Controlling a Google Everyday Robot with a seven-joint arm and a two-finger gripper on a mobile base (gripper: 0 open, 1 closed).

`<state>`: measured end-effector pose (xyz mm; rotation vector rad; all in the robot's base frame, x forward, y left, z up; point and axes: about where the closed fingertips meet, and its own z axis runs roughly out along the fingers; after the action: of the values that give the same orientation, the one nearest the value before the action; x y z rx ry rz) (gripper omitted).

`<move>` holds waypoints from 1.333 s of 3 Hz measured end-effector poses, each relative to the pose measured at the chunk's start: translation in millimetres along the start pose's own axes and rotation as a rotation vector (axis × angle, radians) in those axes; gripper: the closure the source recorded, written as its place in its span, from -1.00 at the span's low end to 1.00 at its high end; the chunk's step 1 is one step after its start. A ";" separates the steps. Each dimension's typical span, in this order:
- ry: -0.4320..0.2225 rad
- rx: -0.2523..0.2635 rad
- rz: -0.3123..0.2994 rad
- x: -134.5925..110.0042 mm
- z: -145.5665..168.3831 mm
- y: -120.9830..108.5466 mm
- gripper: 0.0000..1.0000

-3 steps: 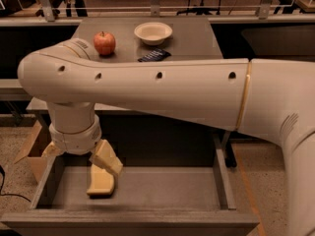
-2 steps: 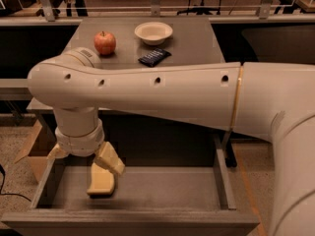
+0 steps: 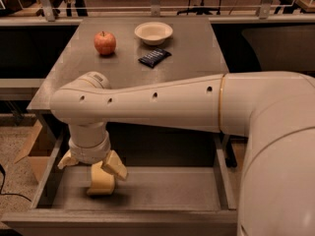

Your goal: Pick sponge from top drawer and place on counter

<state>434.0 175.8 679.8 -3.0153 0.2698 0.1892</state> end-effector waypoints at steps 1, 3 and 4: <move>0.017 -0.001 0.005 12.9 31.0 2.8 -1.00; 0.028 0.009 0.033 31.9 71.1 18.7 -0.67; 0.029 0.017 0.041 35.8 77.2 24.3 -0.21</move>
Offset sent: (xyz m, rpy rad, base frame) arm 0.0263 -0.0165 -0.0870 -0.0009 -0.0438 -0.0432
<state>455.7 155.1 596.6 -2.9994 0.3338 0.1457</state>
